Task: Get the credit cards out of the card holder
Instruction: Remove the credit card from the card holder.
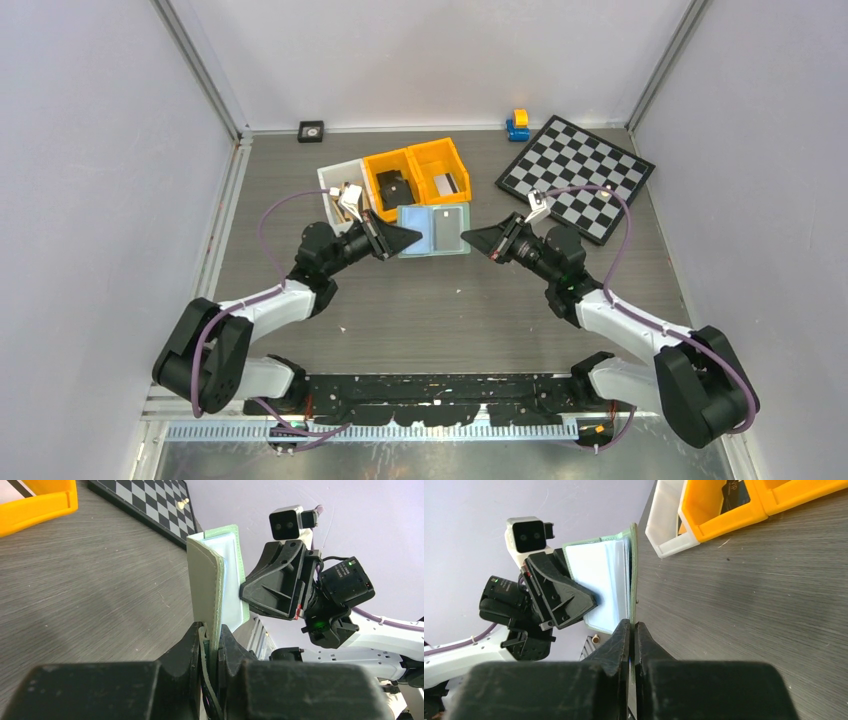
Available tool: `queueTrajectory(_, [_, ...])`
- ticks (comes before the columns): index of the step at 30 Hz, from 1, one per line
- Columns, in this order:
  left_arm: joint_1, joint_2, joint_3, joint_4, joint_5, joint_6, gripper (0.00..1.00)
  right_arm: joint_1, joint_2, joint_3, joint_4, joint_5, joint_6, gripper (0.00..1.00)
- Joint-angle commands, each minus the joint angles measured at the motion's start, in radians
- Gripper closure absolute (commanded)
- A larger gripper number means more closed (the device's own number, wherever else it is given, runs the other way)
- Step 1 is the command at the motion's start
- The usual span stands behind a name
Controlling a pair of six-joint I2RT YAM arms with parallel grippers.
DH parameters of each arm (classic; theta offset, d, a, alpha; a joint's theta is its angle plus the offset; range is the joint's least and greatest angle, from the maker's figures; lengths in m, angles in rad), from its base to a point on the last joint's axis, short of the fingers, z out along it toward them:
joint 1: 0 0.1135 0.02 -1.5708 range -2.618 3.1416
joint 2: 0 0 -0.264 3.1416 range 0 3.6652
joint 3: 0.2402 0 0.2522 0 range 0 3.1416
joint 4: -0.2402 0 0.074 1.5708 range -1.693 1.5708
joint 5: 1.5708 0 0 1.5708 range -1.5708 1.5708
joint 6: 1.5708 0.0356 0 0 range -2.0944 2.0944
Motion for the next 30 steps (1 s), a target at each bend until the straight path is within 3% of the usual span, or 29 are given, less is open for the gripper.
queueTrajectory(1, [0.007, -0.005, 0.017, 0.02, -0.01, 0.013, 1.0, 0.001, 0.009, 0.04, 0.12, -0.065, 0.017, 0.97])
queueTrajectory(7, [0.006, 0.054, 0.021, 0.052, 0.001, -0.011, 1.0, 0.05, 0.067, 0.082, 0.149, -0.126, 0.004, 0.97])
queueTrajectory(16, [0.005, 0.059, 0.022, 0.07, 0.009, -0.02, 1.0, 0.054, 0.058, 0.133, -0.082, -0.024, -0.071, 0.97])
queueTrajectory(30, [0.006, 0.057, 0.033, 0.023, 0.001, -0.005, 1.0, 0.056, 0.094, 0.158, -0.13, -0.026, -0.082, 0.69])
